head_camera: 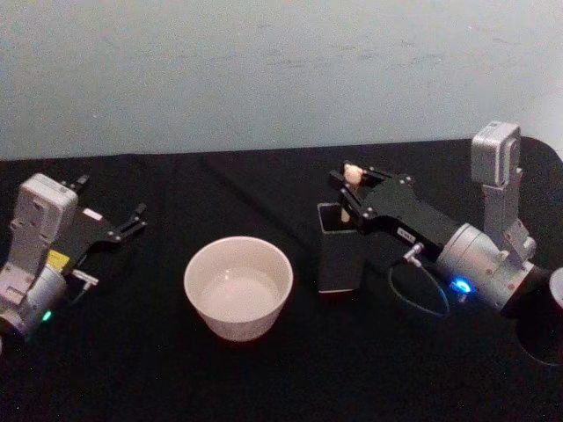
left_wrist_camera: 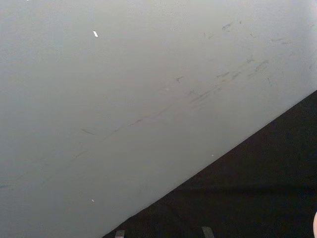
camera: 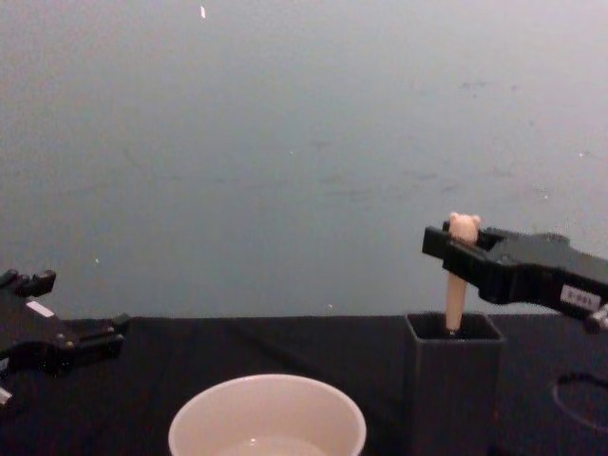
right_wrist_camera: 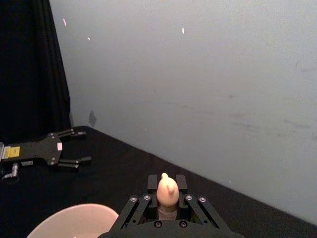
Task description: Pick up the stirring spoon with one hand, stir inside the cup, then place it back in its original position.
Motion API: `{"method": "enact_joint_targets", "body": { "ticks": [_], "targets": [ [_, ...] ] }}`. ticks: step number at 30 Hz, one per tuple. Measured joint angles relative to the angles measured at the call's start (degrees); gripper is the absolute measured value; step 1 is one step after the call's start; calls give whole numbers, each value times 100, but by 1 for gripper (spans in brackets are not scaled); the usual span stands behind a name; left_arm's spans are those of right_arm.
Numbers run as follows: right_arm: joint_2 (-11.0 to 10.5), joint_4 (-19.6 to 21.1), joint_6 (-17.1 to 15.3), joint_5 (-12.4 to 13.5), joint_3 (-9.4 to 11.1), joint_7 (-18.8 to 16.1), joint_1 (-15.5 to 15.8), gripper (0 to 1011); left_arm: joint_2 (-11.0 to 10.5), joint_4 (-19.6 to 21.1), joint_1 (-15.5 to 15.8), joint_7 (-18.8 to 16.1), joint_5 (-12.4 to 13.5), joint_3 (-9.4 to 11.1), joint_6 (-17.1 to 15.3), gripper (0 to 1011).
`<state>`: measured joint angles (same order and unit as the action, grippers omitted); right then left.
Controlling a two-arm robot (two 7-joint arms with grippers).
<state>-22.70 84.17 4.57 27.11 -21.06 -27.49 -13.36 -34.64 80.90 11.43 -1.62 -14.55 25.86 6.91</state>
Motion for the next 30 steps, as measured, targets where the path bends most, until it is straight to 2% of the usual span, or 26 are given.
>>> {"method": "enact_joint_targets", "body": {
  "ticks": [8,30],
  "targets": [
    [31,-54,-76,-3,-3,81,75,214,0,0,0,0,0,0,0,1001],
    [105,-289,-155,-161,-82,87,39,214,0,0,0,0,0,0,0,1001]
  ]
}}
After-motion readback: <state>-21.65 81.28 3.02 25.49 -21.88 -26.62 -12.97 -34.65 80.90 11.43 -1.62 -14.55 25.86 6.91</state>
